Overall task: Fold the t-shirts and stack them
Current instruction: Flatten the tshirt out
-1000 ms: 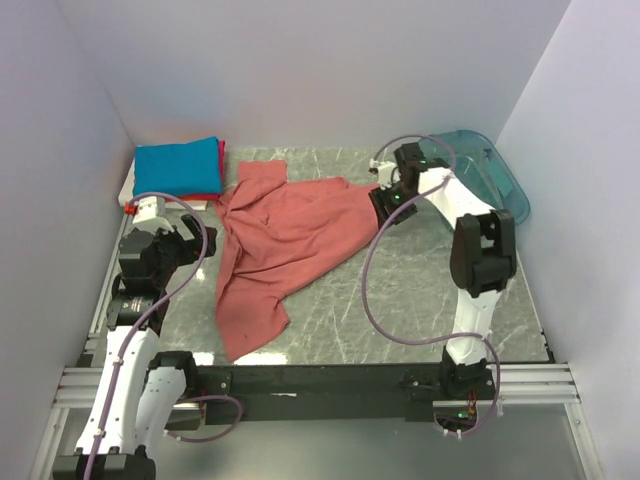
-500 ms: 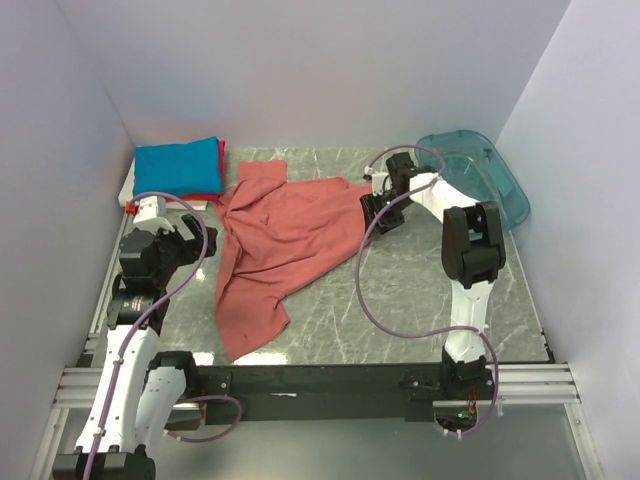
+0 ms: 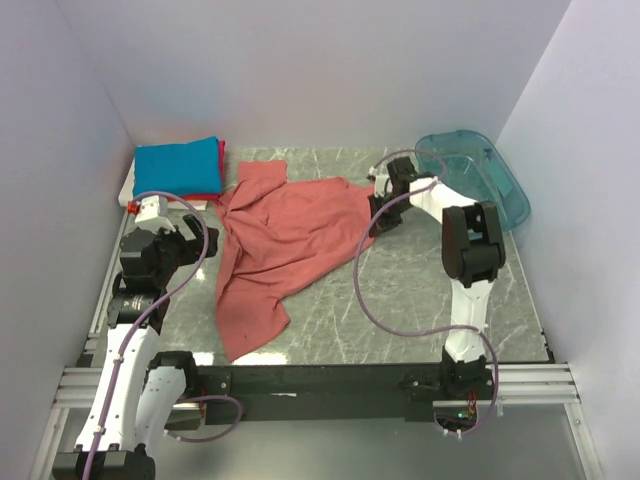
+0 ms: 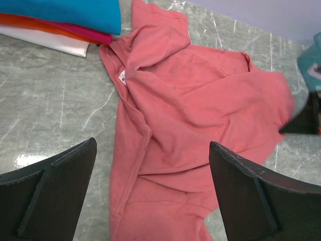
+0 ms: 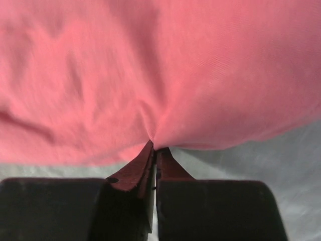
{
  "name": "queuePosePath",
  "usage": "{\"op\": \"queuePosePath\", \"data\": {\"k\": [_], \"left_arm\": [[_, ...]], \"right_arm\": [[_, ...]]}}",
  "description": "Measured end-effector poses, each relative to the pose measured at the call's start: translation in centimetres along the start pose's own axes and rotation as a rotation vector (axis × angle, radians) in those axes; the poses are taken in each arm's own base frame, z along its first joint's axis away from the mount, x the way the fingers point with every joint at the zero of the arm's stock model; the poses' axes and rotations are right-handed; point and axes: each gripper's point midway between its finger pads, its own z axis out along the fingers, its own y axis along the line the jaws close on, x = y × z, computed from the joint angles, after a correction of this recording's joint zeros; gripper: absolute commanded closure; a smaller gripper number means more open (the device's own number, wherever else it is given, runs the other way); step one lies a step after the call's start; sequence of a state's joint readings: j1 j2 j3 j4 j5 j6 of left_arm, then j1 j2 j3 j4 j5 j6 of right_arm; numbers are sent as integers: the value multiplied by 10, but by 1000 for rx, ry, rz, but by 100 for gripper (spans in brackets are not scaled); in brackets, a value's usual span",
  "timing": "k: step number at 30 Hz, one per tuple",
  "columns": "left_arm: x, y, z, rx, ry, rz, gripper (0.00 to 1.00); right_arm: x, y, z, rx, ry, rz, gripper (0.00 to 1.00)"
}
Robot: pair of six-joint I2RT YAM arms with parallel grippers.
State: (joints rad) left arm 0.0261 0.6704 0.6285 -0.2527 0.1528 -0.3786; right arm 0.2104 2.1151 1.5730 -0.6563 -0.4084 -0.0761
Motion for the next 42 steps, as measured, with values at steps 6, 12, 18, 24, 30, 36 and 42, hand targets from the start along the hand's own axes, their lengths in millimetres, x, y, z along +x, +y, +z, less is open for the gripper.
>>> {"op": "queuePosePath", "data": {"k": [6,12,18,24,30,36,42], "left_arm": [[0,-2,0,9,3,1,1],[1,-3,0,18,5,1,0],[-1,-5,-3,25,-6,4,1],[4,-16,-1,91,27,-2,7],[49,-22,22,147,239,-45,16],[112,-33,30,176,502,-59,19],[156,-51,27,154,681,29,23]], "right_arm": [[59,16,-45,-58,1,2,100],[76,33,-109,-68,-126,-84,100],[114,51,-144,-94,-111,-194,100],[149,62,-169,-120,-59,-332,100],[173,50,-159,-127,87,-346,100],[183,38,-155,-94,161,-359,100],[188,30,-151,-65,179,-362,100]]}}
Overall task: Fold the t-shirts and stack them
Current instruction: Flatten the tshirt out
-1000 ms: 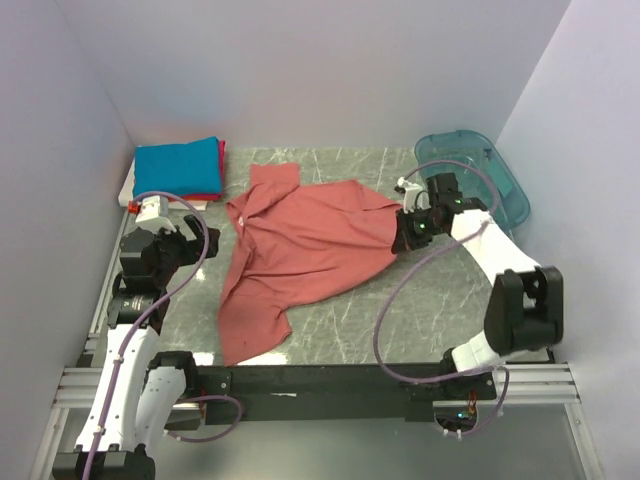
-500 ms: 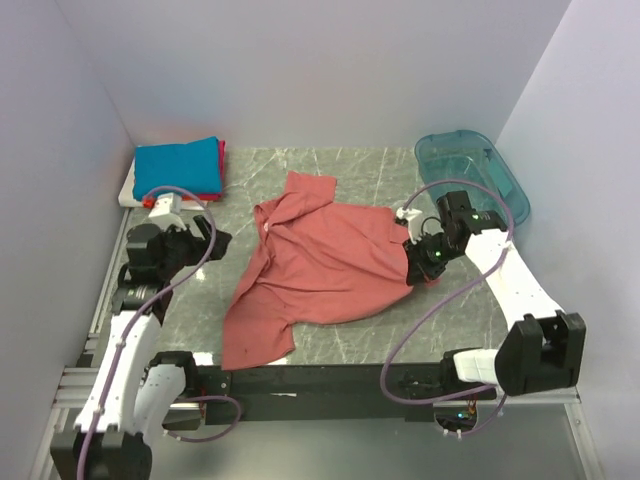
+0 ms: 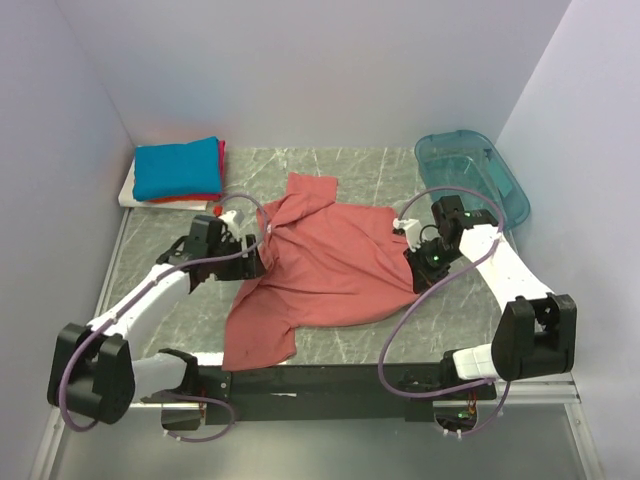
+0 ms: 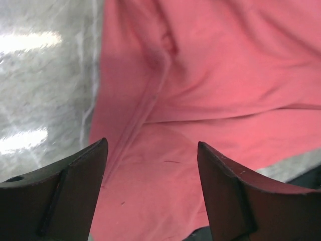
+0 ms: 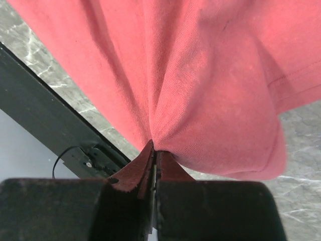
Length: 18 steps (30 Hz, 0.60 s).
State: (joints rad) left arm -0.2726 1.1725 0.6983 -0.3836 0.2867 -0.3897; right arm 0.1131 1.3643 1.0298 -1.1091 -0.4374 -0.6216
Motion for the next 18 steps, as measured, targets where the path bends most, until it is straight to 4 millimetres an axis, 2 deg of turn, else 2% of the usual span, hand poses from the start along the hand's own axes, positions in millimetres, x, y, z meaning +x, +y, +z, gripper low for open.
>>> {"op": "queuePosePath", "data": {"k": [5,9,10,14,15,16,18], "left_arm": [[9,12,5,-137,32,12,26],[16,17,16,-208,85,14,37],[19,19,20,-219,103,14,41],[43,31,36,-281,214,7,43],[49,34,38,-297,240,8,46],[53,36,39,-311,257,10,59],[49,35,39,-325,253,10,70]], "right_arm": [[2,-4,6,-4,11,16,100],[0,-7,8,-7,6,33,100],[0,-8,8,-9,2,36,100],[-5,-9,7,-18,-14,47,100],[-6,-10,7,-19,-18,49,100],[-7,-11,7,-22,-21,50,100],[-9,-12,8,-26,-25,54,100]]}}
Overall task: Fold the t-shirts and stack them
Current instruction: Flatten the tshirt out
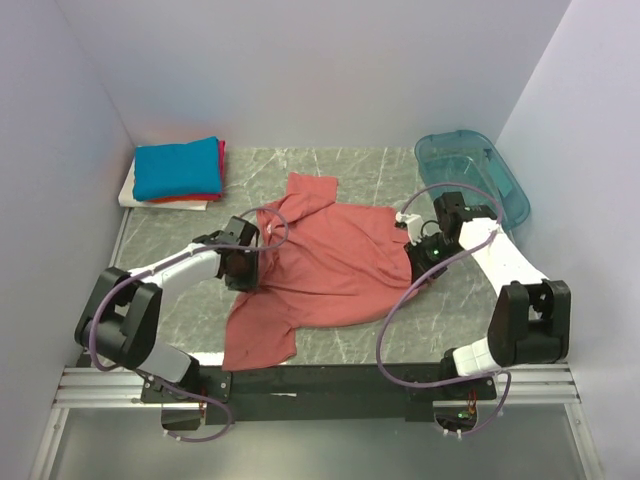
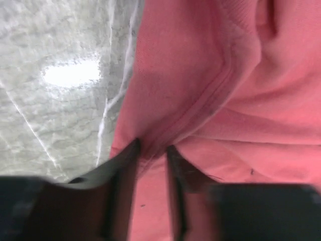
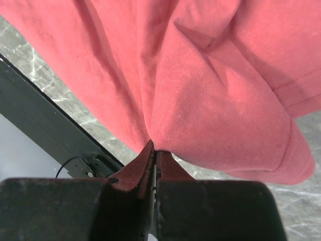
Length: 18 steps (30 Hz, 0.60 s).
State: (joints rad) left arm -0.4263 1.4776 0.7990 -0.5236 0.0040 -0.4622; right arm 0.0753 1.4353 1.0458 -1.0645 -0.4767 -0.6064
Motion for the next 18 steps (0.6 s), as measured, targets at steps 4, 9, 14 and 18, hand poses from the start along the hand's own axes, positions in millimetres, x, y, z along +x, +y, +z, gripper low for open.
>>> {"op": "queuePosePath", "data": {"k": [4,9,14,18], "left_arm": [[-10,2,-6,-39,-26,8,97],[-62,-12,-46,-25,-165,8,99],[-175,-36,-170,133,-576,-67,100],[-224,-29,-324,256,-1000,-134,100]], "right_arm": [[-4,-3,2,-13,-1,13,100],[-54,-16,-22,24,-93,9,100],[-157,-26,-103,145,-379,-65,100],[-229,-6,-208,257,-661,-164,100]]}}
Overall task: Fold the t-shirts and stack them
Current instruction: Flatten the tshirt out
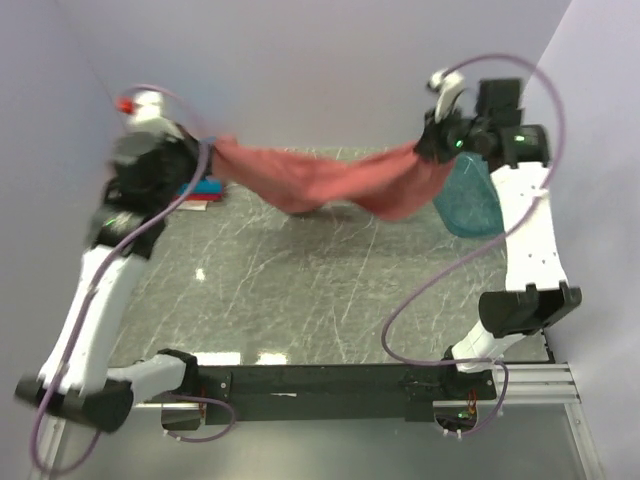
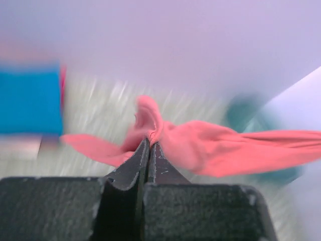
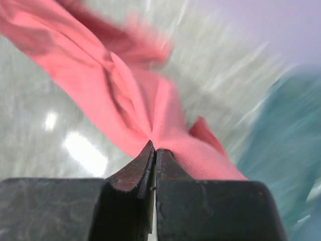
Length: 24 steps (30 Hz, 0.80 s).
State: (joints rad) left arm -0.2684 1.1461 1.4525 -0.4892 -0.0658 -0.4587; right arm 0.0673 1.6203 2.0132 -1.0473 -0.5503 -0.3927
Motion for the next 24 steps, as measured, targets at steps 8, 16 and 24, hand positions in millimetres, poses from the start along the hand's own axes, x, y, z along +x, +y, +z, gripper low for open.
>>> {"op": "queuePosePath", "data": {"k": [8,16,24], "left_arm": [[-157,-69,-160,293,-528,-62,100],[6,-28,-114,265,-121,-142,100],[219,31,-101,92,501,-337,99]], "right_arm": [[-97,38,-143,207,-442,-128,100],[23,64,-121,173,-277,-105,100],[257,64,-8,-75,442,124,100]]}}
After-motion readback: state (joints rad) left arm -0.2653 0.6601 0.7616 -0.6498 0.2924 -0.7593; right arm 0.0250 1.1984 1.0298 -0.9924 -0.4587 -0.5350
